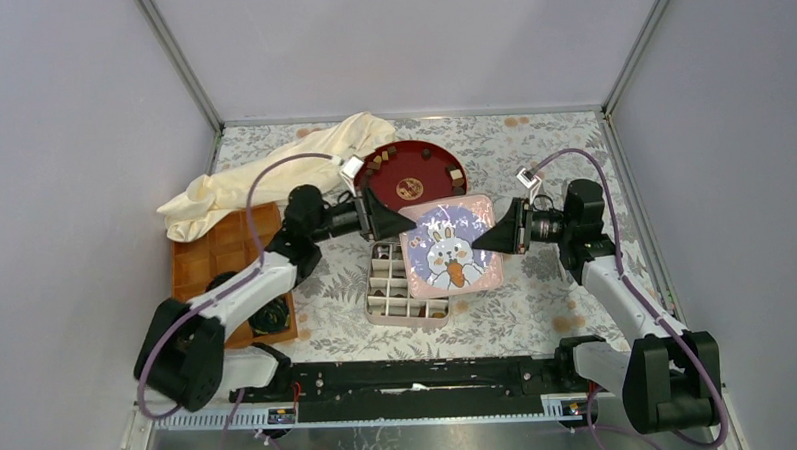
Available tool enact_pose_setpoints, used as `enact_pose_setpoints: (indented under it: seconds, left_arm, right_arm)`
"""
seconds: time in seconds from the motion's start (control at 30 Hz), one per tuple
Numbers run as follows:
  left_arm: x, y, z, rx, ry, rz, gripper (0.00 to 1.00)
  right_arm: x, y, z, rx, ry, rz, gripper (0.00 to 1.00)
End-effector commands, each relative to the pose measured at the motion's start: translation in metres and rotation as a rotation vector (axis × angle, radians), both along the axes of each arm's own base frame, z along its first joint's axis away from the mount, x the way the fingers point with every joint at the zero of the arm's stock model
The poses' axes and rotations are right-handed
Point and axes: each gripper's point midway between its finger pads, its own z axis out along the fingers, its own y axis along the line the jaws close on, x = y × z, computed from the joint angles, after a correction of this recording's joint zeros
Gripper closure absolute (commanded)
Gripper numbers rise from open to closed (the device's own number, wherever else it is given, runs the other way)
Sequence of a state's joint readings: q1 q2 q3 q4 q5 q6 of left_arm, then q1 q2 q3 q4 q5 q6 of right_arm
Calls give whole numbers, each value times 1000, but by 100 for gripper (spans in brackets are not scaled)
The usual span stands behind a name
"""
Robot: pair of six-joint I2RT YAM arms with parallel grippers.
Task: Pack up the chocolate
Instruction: Pick up the box lid from the center of the board, then move the packing box to the center of the board.
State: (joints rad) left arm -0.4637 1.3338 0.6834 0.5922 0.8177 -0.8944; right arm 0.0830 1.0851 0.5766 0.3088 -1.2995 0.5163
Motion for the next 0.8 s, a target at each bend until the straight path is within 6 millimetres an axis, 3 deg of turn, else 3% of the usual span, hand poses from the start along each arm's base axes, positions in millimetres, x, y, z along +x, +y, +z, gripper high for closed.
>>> enact_pose_setpoints:
  seconds: [0.0, 0.1, 0.2, 0.33, 0.43, 0.47, 0.57, 0.77]
  left_arm:
    - [30, 46, 20, 59, -169, 310, 41]
    - [34, 89, -14, 204, -147, 522, 44]
    - [28, 128, -57, 379, -70, 679, 57]
    - [13, 150, -94, 444, 61, 766, 72]
    - [8, 174, -123, 570, 219, 878, 100]
    - [7, 181, -131, 608, 267, 913, 100]
    - [5, 182, -146, 634, 333, 927, 100]
    - [-5, 146, -171, 659, 402, 779, 100]
  right_arm:
    - [8, -3, 22, 23, -23, -6, 100]
    - [13, -6, 22, 18, -27, -40, 100]
    - [16, -8, 21, 11, -29, -63, 100]
    - [17, -9, 20, 5, -33, -74, 100]
    - [18, -9, 20, 2, -35, -78, 100]
    - [18, -10, 20, 1, -37, -83, 100]
    - [18, -10, 20, 0, -41, -82, 100]
    - [17, -13, 22, 3, -51, -86, 100]
